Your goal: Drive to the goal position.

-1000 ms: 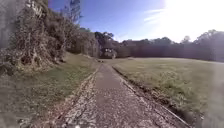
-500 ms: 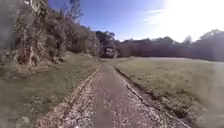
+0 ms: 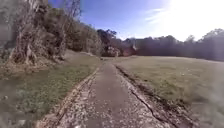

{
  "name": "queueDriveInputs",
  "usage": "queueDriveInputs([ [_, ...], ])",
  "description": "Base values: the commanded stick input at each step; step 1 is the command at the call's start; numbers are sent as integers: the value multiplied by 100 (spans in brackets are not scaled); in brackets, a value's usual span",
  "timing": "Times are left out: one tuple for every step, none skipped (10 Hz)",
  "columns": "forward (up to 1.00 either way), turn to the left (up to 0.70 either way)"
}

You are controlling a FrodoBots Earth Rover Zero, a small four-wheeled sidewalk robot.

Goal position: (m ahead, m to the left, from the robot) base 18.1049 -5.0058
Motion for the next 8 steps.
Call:
queueDriveInputs([
  [70, 0],
  [70, 0],
  [70, 0],
  [70, 0],
  [70, 0],
  [70, -18],
  [70, -31],
  [70, -33],
])
